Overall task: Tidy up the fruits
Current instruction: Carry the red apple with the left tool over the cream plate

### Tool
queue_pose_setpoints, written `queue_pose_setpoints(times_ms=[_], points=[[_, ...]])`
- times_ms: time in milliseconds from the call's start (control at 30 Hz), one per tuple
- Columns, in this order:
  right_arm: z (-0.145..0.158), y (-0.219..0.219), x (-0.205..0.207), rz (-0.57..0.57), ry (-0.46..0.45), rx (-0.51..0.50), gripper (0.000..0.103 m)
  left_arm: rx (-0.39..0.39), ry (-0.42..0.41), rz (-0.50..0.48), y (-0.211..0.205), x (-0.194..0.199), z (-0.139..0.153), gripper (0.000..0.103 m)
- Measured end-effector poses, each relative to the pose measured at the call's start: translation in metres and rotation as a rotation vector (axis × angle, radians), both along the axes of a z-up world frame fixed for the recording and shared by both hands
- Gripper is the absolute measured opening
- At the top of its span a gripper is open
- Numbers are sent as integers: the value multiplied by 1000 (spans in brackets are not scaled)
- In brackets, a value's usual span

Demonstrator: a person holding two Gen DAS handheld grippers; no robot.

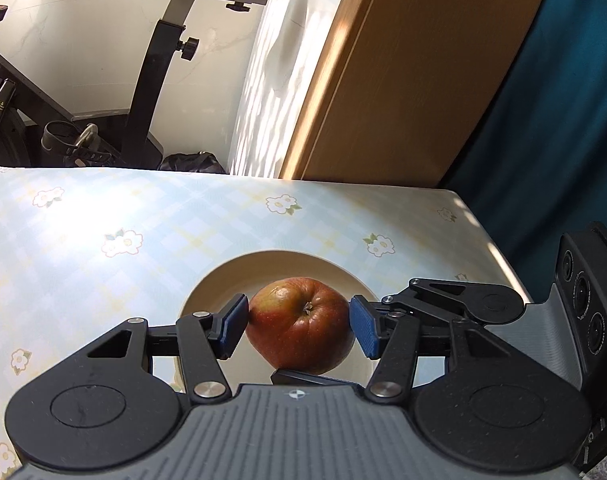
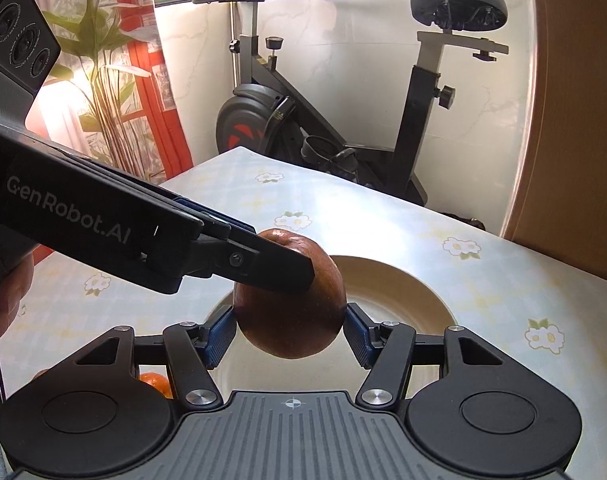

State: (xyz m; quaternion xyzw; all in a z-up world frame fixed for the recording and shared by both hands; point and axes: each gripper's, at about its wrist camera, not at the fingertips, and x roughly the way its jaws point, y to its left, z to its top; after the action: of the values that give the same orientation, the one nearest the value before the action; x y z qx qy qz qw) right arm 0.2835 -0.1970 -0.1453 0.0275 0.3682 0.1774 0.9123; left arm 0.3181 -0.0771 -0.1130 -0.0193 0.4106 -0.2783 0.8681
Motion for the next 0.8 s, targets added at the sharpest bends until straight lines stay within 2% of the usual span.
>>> queue_pose_setpoints(times_ms=[400,800], points=[[-38,4,40,12,69,-7,55,14,54,36,10,35,-30,60],[-48,8,53,18,65,-16,55,17,55,58,13,50,-39,61]])
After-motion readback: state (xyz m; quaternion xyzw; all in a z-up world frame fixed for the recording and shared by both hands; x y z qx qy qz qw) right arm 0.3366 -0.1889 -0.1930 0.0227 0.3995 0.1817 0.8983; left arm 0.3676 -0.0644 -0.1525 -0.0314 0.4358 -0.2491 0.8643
